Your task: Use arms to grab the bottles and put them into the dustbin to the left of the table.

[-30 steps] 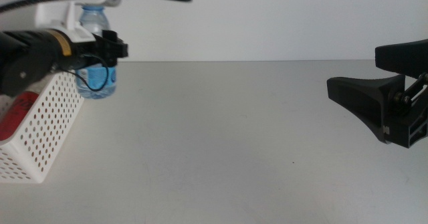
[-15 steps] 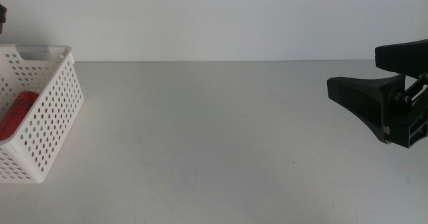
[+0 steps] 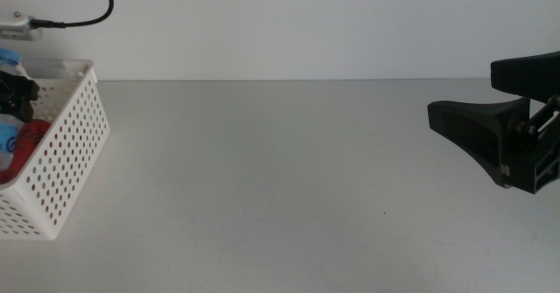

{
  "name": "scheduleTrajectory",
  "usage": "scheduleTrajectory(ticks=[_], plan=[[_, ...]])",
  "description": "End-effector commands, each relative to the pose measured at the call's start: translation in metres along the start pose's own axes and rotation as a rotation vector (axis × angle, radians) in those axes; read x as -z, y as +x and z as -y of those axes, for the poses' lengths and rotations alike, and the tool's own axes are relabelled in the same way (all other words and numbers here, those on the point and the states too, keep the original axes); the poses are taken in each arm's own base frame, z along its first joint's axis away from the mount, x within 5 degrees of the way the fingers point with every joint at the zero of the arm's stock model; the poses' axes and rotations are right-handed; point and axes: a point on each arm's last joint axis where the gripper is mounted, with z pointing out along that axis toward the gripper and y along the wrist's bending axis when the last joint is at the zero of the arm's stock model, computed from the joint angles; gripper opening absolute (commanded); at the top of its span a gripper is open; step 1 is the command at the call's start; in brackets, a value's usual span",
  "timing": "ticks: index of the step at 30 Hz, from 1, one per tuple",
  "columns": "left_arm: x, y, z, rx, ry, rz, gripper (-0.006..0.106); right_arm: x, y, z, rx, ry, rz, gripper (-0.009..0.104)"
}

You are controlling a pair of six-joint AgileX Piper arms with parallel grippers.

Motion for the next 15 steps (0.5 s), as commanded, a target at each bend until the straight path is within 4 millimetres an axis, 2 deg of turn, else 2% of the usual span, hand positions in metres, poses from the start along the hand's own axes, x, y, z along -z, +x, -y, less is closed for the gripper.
scheduleTrajectory(ticks=[1, 3, 6, 9, 13, 15], plan=[[0.021, -0.017, -0.003, 0.001, -0.026, 0.131, 0.0, 0.007, -0.015, 0.001, 0.016, 0.013, 0.102, 0.068], [0.013, -0.016, -0.002, -0.009, -0.011, 0.116, 0.007, 0.007, -0.015, 0.001, 0.016, 0.013, 0.102, 0.068], [0.008, -0.016, 0.0, -0.021, 0.01, 0.107, 0.024, 0.007, -0.015, 0.001, 0.016, 0.013, 0.102, 0.068], [0.008, -0.016, 0.002, -0.048, 0.029, 0.107, 0.05, 0.007, -0.015, 0.001, 0.016, 0.013, 0.102, 0.068], [0.008, -0.014, 0.003, -0.056, 0.042, 0.095, 0.094, 0.007, -0.015, 0.001, 0.016, 0.013, 0.102, 0.068], [0.012, -0.015, 0.005, -0.043, 0.051, 0.099, 0.094, 0.007, -0.015, 0.001, 0.016, 0.013, 0.102, 0.068]])
